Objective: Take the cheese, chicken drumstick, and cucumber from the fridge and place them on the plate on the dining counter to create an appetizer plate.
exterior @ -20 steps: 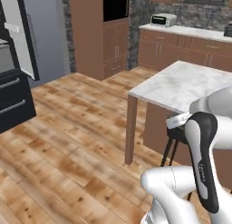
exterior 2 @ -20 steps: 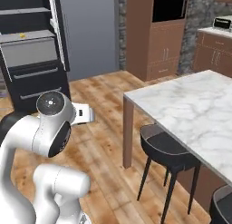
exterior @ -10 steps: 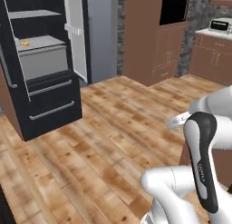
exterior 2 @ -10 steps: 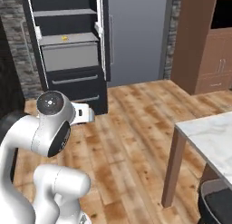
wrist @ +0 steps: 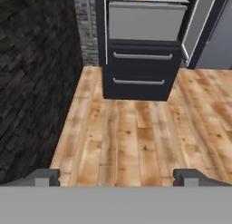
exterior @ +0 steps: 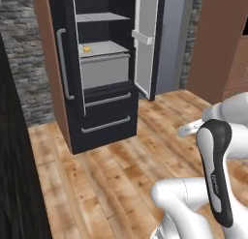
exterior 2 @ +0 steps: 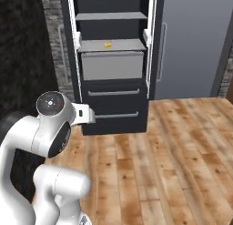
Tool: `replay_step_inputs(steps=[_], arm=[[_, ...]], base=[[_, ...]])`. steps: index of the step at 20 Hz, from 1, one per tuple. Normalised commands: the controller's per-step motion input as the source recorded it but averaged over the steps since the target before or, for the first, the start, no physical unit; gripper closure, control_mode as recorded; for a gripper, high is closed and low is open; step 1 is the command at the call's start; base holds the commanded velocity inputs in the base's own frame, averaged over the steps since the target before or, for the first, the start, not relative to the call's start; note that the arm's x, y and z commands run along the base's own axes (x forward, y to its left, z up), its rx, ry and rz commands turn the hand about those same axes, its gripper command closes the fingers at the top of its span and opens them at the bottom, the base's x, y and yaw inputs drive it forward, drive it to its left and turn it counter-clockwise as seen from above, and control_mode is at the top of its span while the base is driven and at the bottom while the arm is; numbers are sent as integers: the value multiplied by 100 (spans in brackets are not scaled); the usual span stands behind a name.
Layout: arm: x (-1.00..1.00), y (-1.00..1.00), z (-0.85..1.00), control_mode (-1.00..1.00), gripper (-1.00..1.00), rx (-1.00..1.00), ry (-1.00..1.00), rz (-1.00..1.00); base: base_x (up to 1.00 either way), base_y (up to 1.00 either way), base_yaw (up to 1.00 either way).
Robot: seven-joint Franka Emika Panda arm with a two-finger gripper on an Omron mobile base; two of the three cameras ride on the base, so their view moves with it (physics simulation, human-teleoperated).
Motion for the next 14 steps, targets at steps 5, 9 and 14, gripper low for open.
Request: replay_step_inputs(steps=[5, 9, 14], arm=[[0, 0, 0, 100, -100, 0, 0, 0], [0, 0, 0, 100, -100, 0, 0, 0], [0, 0, 0, 100, -100, 0, 0, 0]], base=[[53, -15, 21], [32, -53, 15], [17, -61, 11]])
